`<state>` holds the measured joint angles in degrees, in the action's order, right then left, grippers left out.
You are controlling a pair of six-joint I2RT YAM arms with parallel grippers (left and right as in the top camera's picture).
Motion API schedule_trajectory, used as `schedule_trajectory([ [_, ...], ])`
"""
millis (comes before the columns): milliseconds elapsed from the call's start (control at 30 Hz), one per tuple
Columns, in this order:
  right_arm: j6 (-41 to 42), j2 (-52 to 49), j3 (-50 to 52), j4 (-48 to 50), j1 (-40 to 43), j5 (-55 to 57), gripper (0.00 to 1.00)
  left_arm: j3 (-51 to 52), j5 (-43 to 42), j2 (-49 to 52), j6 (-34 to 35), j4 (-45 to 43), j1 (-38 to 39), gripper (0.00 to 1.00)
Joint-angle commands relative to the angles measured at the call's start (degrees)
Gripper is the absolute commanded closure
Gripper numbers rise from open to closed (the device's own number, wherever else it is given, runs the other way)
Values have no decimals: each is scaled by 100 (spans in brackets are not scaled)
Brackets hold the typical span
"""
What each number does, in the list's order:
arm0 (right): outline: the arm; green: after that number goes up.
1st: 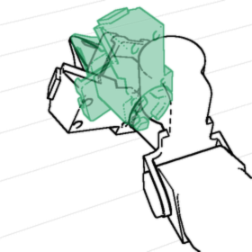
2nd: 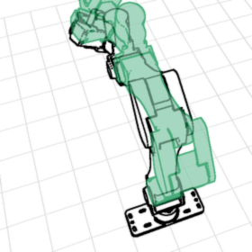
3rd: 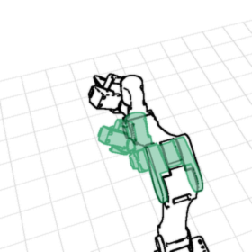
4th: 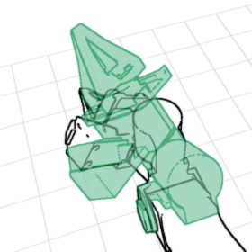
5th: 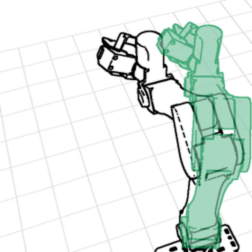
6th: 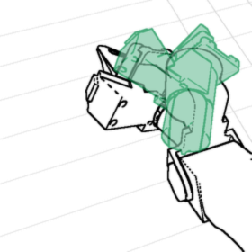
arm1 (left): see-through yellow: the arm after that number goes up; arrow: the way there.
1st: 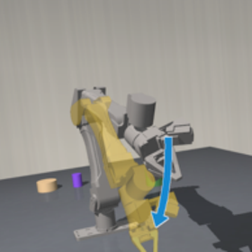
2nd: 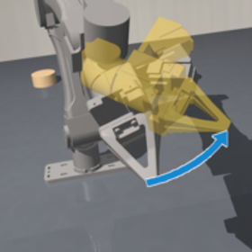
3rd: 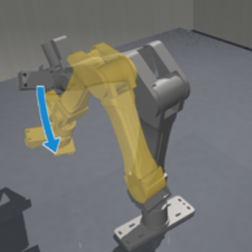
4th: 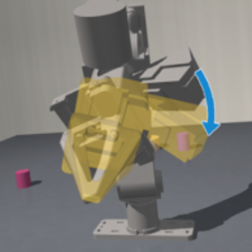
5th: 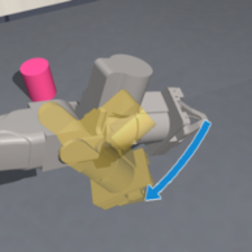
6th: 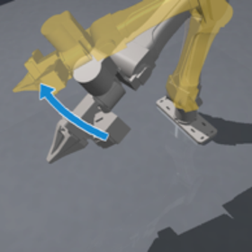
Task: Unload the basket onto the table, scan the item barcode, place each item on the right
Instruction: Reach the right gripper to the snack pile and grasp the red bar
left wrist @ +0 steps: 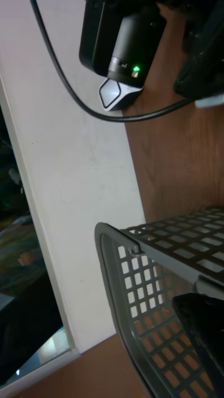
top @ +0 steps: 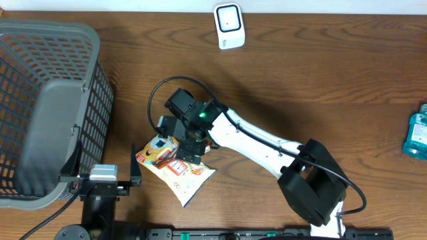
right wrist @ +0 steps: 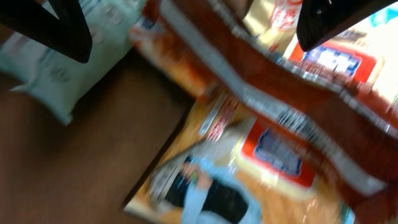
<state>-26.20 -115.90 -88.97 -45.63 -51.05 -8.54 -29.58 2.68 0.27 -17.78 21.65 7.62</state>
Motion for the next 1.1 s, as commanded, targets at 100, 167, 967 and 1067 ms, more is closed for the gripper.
schedule_trajectory([
  [100,-376,-48,61,304,-33,175,1,-31,-50,-11,94,-31,24,0],
  [167,-393,-50,107,387,-46,177,1,-31,-52,-11,94,-31,24,0],
  [967,-186,-271,424,634,-284,50,99,-31,-52,-11,94,-31,24,0],
  [1067,354,-247,212,514,-267,50,99,-31,-50,-11,94,-31,24,0],
])
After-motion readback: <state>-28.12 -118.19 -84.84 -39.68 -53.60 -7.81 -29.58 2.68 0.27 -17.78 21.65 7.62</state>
